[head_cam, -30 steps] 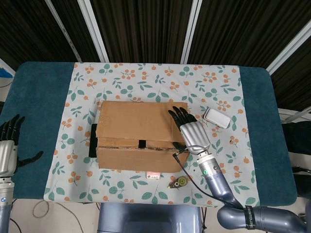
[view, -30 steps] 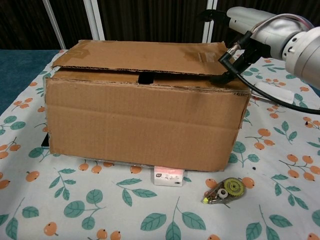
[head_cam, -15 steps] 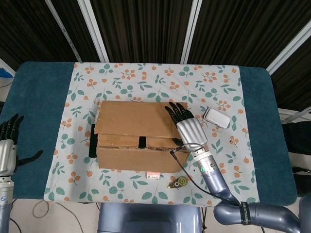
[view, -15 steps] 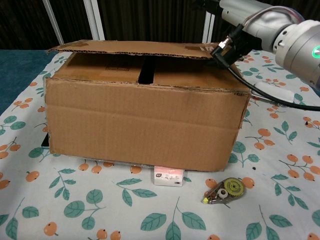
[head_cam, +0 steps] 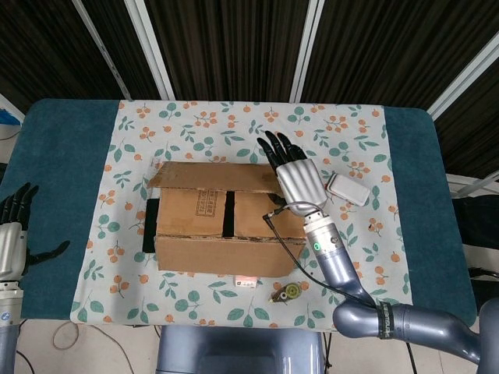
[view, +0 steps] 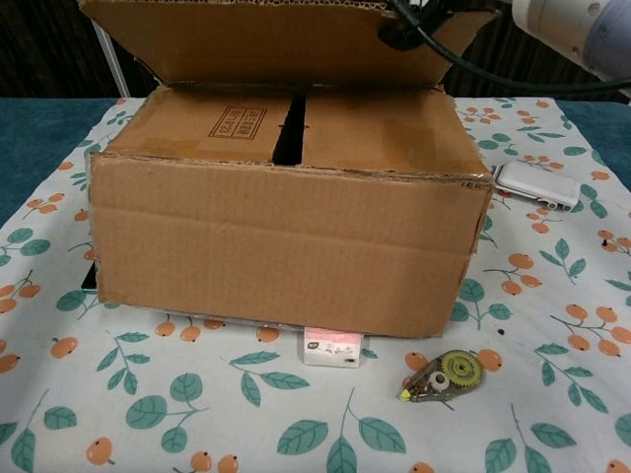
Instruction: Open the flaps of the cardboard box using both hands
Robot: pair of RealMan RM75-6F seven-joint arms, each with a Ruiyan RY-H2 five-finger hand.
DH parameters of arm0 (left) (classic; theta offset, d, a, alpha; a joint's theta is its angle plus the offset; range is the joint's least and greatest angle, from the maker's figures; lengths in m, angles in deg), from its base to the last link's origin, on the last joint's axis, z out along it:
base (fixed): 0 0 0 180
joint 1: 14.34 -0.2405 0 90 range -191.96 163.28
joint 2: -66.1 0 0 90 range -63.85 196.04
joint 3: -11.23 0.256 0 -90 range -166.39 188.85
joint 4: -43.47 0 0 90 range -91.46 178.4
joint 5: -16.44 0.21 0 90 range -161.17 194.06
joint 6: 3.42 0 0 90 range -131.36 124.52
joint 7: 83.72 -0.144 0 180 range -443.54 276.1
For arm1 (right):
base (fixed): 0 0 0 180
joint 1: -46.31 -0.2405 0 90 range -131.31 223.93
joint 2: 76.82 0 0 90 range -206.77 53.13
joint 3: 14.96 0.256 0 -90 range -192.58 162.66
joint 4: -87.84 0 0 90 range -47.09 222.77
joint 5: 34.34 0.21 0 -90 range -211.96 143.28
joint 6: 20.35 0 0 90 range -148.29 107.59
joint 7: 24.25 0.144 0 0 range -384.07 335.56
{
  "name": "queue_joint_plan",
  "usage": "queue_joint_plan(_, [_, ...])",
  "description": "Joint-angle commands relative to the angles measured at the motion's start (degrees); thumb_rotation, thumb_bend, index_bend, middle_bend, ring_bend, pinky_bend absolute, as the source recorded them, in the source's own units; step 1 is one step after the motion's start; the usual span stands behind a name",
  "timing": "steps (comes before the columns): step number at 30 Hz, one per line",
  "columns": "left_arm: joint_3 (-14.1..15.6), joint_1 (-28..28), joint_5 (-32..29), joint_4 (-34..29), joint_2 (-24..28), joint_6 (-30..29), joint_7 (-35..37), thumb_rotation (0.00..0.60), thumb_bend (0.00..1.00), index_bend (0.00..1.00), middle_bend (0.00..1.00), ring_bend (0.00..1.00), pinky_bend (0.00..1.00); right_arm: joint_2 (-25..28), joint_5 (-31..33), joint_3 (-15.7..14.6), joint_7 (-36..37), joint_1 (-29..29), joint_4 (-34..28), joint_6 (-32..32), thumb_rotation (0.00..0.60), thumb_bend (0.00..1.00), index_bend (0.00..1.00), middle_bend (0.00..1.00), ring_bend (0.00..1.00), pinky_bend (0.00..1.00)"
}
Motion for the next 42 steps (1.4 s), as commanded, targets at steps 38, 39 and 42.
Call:
queue_joint_plan(38, [-1.98, 0.11, -3.06, -0.34, 0.04, 3.19, 0.27, 0.600, 0.05, 0.00, 0.00, 0.00, 0.01, -9.95, 7.94, 3.76, 2.81, -22.67, 43.18, -14.03, 0.600, 0.23, 0.00, 0.00, 0.00, 0.22])
queue_joint_plan(39, [-2.02, 0.11, -3.13, -0.31, 0.03, 3.22, 0.26, 0.600, 0.05, 0.00, 0.00, 0.00, 0.01, -10.23, 8.04, 3.80, 3.08, -22.93, 43.88, -14.25, 0.600, 0.23, 0.00, 0.00, 0.00, 0.22])
queue_joint_plan(42, [-2.07, 0.14, -3.13, -0.16, -0.03, 3.28, 0.13, 0.600, 0.05, 0.00, 0.00, 0.00, 0.01, -11.00, 8.08, 3.88, 4.00, -23.78, 46.06, -14.64, 0.600, 0.23, 0.00, 0.00, 0.00, 0.22])
